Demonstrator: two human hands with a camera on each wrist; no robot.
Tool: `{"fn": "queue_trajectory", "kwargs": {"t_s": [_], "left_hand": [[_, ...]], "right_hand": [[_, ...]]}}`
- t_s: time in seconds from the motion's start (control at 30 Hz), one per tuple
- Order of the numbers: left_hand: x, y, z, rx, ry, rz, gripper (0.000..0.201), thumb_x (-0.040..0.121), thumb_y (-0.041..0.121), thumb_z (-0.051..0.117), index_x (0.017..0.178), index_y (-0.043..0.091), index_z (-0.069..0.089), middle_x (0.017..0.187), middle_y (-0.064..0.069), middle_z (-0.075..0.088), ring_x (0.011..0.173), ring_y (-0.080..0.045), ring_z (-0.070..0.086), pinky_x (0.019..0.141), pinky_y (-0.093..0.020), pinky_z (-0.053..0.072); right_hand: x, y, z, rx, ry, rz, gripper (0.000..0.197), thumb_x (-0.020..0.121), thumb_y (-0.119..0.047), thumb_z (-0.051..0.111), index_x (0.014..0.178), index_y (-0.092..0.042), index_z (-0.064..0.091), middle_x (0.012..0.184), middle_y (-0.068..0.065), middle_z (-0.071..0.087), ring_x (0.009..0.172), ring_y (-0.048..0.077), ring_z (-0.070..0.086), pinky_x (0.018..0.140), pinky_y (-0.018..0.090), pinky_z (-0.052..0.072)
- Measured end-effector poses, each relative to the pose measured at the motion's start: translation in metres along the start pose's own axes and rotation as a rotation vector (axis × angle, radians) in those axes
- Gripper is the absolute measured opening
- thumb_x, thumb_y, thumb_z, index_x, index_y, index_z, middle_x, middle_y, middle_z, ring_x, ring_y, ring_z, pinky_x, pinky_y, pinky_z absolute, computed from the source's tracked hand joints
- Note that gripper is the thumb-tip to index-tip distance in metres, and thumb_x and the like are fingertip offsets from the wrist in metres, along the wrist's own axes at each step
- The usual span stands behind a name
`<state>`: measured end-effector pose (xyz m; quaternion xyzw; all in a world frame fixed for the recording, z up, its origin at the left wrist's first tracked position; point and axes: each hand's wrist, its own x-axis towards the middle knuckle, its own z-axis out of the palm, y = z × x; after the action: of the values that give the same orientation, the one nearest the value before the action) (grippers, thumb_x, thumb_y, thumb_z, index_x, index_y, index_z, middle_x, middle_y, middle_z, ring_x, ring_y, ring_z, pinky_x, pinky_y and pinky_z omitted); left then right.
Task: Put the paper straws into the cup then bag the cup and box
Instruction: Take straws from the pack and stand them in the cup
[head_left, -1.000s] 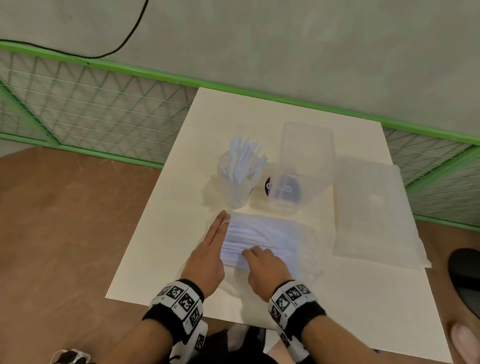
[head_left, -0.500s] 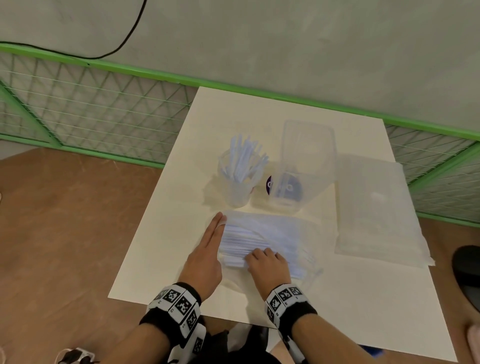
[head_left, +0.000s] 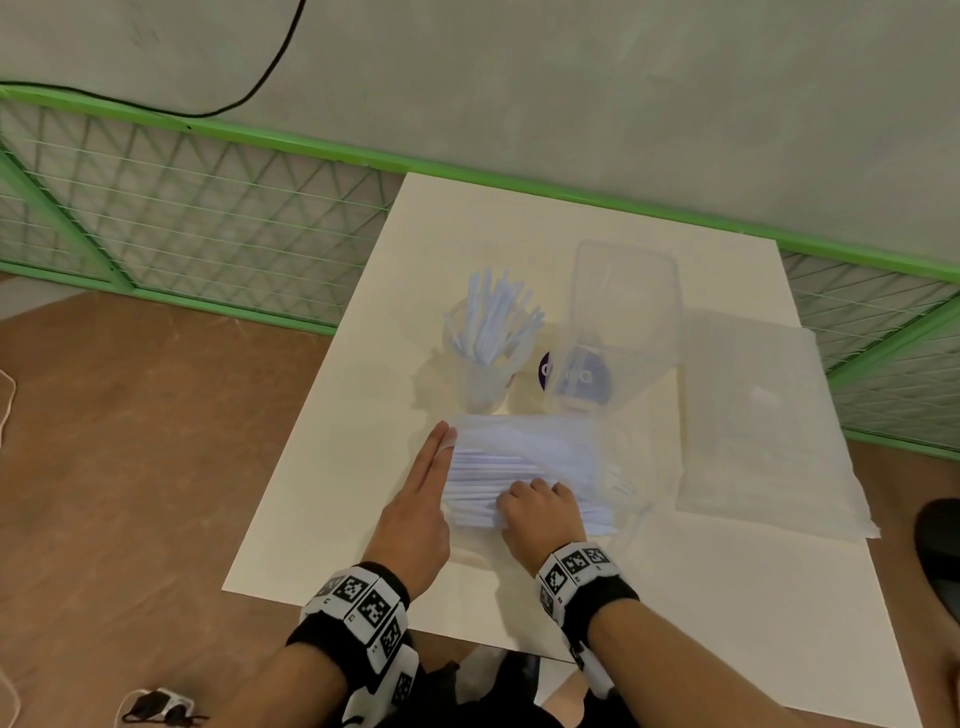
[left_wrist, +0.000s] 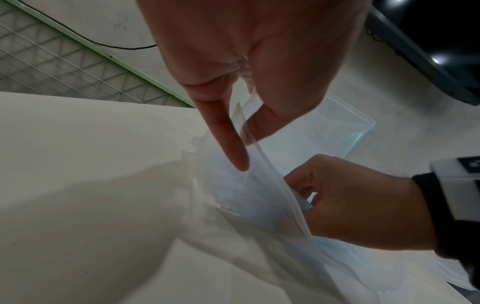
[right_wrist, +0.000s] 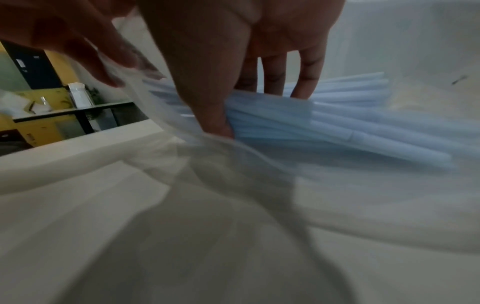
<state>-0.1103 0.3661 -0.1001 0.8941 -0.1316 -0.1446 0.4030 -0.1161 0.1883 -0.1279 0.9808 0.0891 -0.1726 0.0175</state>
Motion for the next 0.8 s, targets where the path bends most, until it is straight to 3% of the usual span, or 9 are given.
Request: {"fn": "queue_trajectory", "kwargs": {"t_s": [0.1, 0.2, 0.33, 0.4, 0.47, 0.57, 0.63, 0.7, 0.8], "left_hand": [[0.001, -0.001, -0.001, 0.002, 0.001, -0.008, 0.099, 0.084, -0.014, 0.047, 0.155, 0.038, 0.004, 0.155, 0.039, -0.012, 0.125, -0.009, 0.051, 0.084, -0.031, 0.055], [0.001, -0.001, 0.0, -0.002, 0.003, -0.006, 0.099, 0.082, -0.015, 0.047, 0.155, 0.037, 0.005, 0.155, 0.039, -0.011, 0.124, -0.01, 0.052, 0.084, -0.034, 0.056], [0.002, -0.001, 0.0, 0.002, -0.004, -0.004, 0.1, 0.081, -0.016, 0.047, 0.155, 0.037, 0.005, 0.154, 0.039, -0.011, 0.126, -0.011, 0.051, 0.083, -0.033, 0.056], [0.003, -0.002, 0.0, 0.003, -0.003, -0.006, 0.101, 0.081, -0.016, 0.047, 0.155, 0.037, 0.005, 0.154, 0.04, -0.012, 0.125, -0.01, 0.052, 0.082, -0.031, 0.056], [0.002, -0.002, 0.0, 0.004, -0.007, -0.014, 0.101, 0.081, -0.016, 0.047, 0.155, 0.038, 0.003, 0.154, 0.04, -0.013, 0.124, -0.01, 0.052, 0.079, -0.026, 0.054], [0.002, -0.001, 0.0, -0.011, -0.01, -0.011, 0.103, 0.081, -0.016, 0.048, 0.152, 0.042, 0.001, 0.153, 0.041, -0.014, 0.126, -0.008, 0.05, 0.08, -0.023, 0.053], [0.002, 0.0, 0.0, -0.024, -0.008, -0.005, 0.103, 0.081, -0.017, 0.047, 0.151, 0.044, 0.001, 0.152, 0.043, -0.014, 0.127, -0.009, 0.049, 0.084, -0.025, 0.054], [0.002, 0.001, 0.0, -0.019, -0.005, -0.009, 0.103, 0.082, -0.017, 0.048, 0.151, 0.043, 0.001, 0.151, 0.044, -0.014, 0.124, -0.01, 0.051, 0.083, -0.028, 0.055], [0.003, 0.001, 0.0, -0.017, -0.005, -0.009, 0.103, 0.082, -0.016, 0.048, 0.151, 0.045, 0.001, 0.151, 0.045, -0.014, 0.122, -0.01, 0.053, 0.082, -0.031, 0.056]], "right_hand": [[-0.005, 0.004, -0.003, 0.133, 0.068, 0.021, 0.029, 0.091, -0.025, 0.046, 0.119, -0.018, 0.051, 0.112, 0.001, 0.063, 0.106, 0.026, 0.057, 0.093, 0.039, 0.039], [-0.011, 0.009, -0.006, 0.261, 0.118, 0.069, 0.029, 0.087, -0.036, 0.046, 0.113, -0.022, 0.044, 0.099, -0.003, 0.065, 0.092, 0.025, 0.061, 0.085, 0.036, 0.041], [-0.018, 0.02, -0.015, 0.374, 0.164, 0.09, 0.016, 0.086, -0.04, 0.05, 0.094, -0.027, 0.053, 0.084, -0.004, 0.066, 0.081, 0.023, 0.062, 0.075, 0.03, 0.037], [-0.023, 0.022, -0.022, 0.582, 0.225, 0.086, 0.023, 0.084, -0.043, 0.047, 0.071, -0.024, 0.051, 0.068, -0.003, 0.058, 0.067, 0.02, 0.054, 0.064, 0.029, 0.035], [-0.03, 0.022, -0.032, 0.946, 0.368, 0.129, 0.035, 0.082, -0.046, 0.053, 0.063, -0.017, 0.055, 0.064, 0.0, 0.058, 0.064, 0.018, 0.054, 0.061, 0.032, 0.042], [-0.038, 0.016, -0.047, 1.314, 0.48, 0.215, 0.02, 0.081, -0.027, 0.069, 0.073, -0.008, 0.069, 0.081, 0.0, 0.068, 0.081, 0.012, 0.066, 0.074, 0.021, 0.051], [-0.039, 0.016, -0.046, 1.304, 0.457, 0.25, 0.01, 0.08, -0.012, 0.072, 0.073, -0.006, 0.068, 0.079, 0.002, 0.067, 0.078, 0.013, 0.065, 0.071, 0.021, 0.051], [-0.039, 0.017, -0.039, 1.232, 0.399, 0.272, 0.009, 0.076, -0.012, 0.071, 0.072, -0.005, 0.065, 0.074, 0.006, 0.066, 0.071, 0.017, 0.064, 0.068, 0.026, 0.051], [-0.042, 0.021, -0.037, 1.275, 0.347, 0.319, 0.009, 0.075, -0.007, 0.071, 0.073, -0.015, 0.071, 0.078, -0.003, 0.071, 0.075, 0.008, 0.066, 0.068, 0.017, 0.049]]}}
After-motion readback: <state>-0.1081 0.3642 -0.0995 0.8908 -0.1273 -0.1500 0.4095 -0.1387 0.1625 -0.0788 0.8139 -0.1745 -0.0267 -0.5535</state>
